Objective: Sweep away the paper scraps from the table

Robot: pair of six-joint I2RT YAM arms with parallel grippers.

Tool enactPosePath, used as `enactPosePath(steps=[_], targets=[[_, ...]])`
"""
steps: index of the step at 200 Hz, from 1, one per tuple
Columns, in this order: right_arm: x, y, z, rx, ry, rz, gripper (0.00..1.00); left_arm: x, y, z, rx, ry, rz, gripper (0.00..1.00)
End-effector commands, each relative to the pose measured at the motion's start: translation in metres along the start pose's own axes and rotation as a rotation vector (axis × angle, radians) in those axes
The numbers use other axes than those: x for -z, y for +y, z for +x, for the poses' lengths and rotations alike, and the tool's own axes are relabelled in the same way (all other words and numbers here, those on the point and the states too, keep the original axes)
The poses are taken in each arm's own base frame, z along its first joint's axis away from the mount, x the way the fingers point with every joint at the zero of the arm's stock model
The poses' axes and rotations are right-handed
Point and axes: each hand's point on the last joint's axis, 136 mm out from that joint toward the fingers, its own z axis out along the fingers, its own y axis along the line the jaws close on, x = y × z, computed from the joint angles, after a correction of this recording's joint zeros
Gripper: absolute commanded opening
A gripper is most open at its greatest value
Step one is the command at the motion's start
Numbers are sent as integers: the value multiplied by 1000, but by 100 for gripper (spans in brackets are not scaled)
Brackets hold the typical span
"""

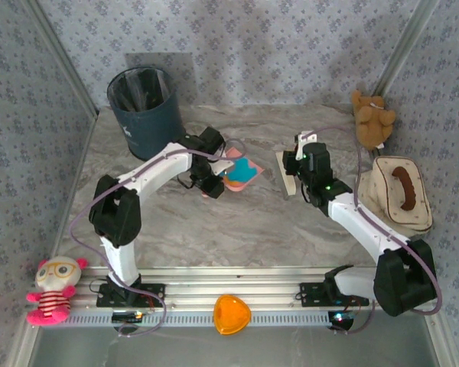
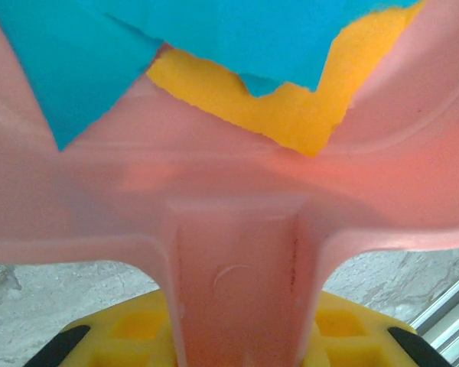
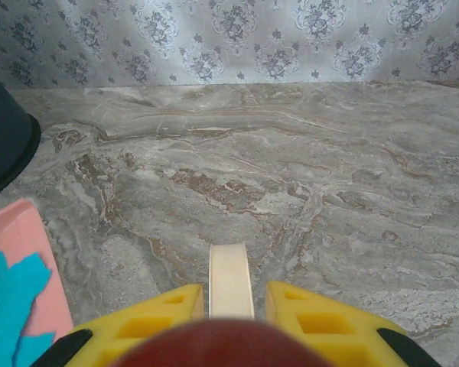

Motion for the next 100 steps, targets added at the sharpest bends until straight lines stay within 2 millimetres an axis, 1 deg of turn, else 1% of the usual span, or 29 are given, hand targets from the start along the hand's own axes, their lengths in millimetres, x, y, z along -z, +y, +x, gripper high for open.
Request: enactPosePath(steps=[1, 75, 100], targets=[[5, 1, -5, -22, -18, -17, 0, 42, -4, -20, 10, -121, 26, 0], [5, 7, -5, -14, -11, -53, 0, 89, 15, -43, 88, -262, 40, 0], [4, 9, -3, -13, -2, -61, 0, 109, 21, -52, 117, -322, 58, 0]])
